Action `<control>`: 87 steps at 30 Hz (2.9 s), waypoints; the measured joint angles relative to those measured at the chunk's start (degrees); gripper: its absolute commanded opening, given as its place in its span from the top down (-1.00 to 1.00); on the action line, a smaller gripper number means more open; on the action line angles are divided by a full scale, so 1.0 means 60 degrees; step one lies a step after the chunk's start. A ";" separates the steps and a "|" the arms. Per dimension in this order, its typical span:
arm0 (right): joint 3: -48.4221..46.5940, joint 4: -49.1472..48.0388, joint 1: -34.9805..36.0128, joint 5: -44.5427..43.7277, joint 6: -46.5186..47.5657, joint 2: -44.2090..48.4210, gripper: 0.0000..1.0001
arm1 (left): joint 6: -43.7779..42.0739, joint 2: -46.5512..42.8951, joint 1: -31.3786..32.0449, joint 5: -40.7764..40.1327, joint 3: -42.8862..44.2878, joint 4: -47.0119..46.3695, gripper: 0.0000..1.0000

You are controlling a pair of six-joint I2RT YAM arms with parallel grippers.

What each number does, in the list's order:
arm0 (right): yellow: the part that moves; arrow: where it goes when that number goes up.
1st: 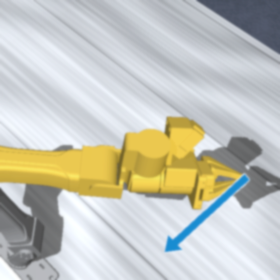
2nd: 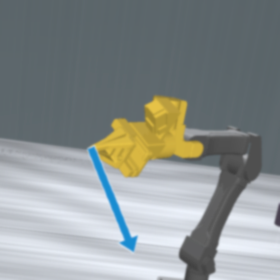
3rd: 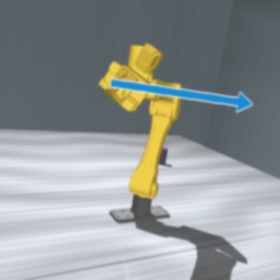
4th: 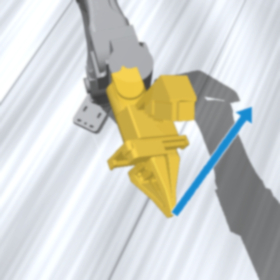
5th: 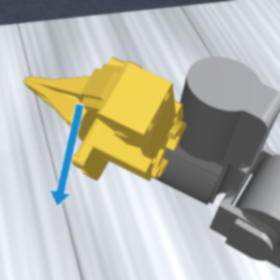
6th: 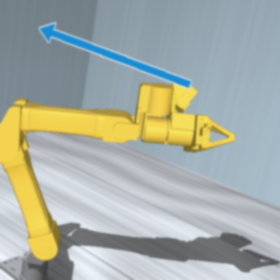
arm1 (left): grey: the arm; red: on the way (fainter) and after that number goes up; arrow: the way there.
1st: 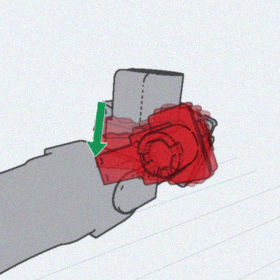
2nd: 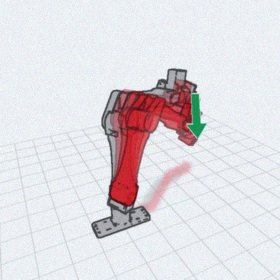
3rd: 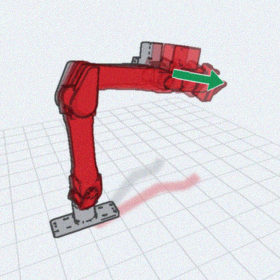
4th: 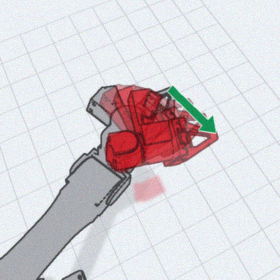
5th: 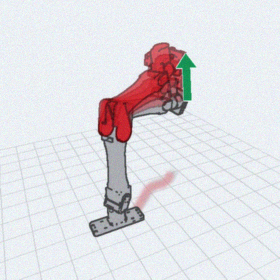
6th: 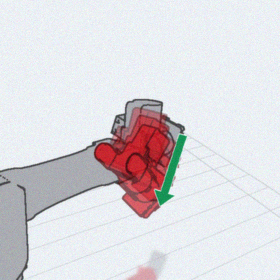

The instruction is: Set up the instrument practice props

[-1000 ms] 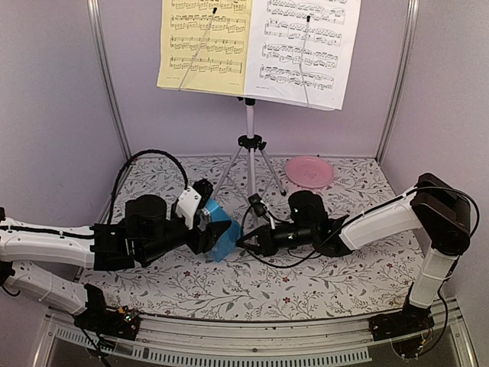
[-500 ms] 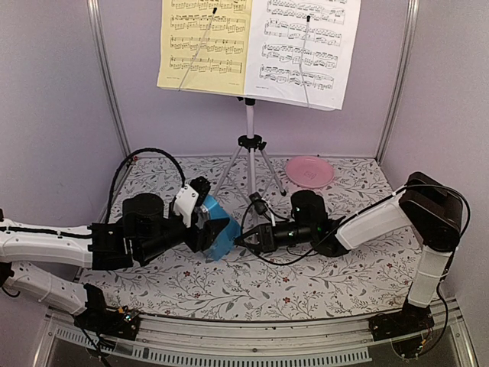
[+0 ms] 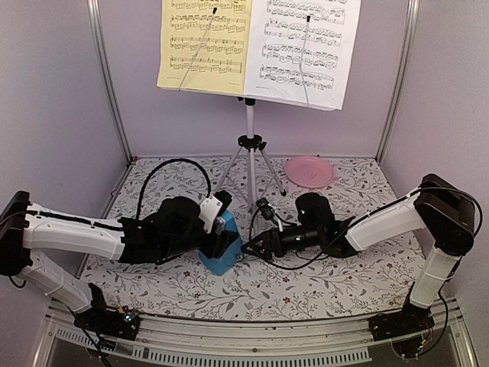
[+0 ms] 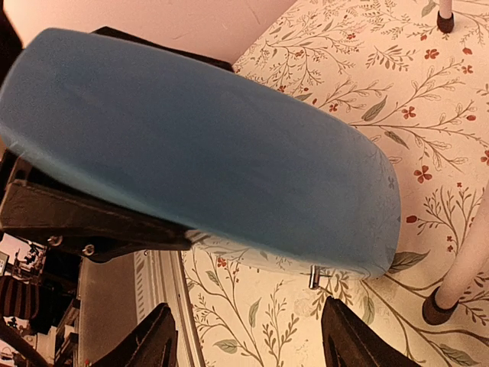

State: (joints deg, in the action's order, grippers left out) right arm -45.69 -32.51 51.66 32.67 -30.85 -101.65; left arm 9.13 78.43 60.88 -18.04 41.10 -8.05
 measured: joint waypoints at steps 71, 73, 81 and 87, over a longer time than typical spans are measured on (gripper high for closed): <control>-0.5238 0.6557 0.0219 -0.3166 0.1213 -0.0018 -0.70 | -0.0066 -0.1082 -0.1027 0.2025 -0.1056 -0.1741 -0.08; -0.5264 0.6612 0.0219 -0.3191 0.1213 -0.0018 -0.69 | -0.0087 -0.1067 -0.1045 0.2018 -0.1056 -0.1759 -0.06; -0.5268 0.6648 0.0222 -0.3224 0.1220 -0.0018 -0.68 | -0.0084 -0.1049 -0.1096 0.1967 -0.1056 -0.1781 -0.03; -0.5282 0.6648 0.0219 -0.3264 0.1268 -0.0018 -0.67 | -0.0047 -0.0860 -0.1118 0.1942 -0.0984 -0.2007 0.12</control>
State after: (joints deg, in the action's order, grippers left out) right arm -77.38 7.38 52.97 13.08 -23.24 -101.75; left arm 8.84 73.28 54.17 -6.39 35.20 -20.10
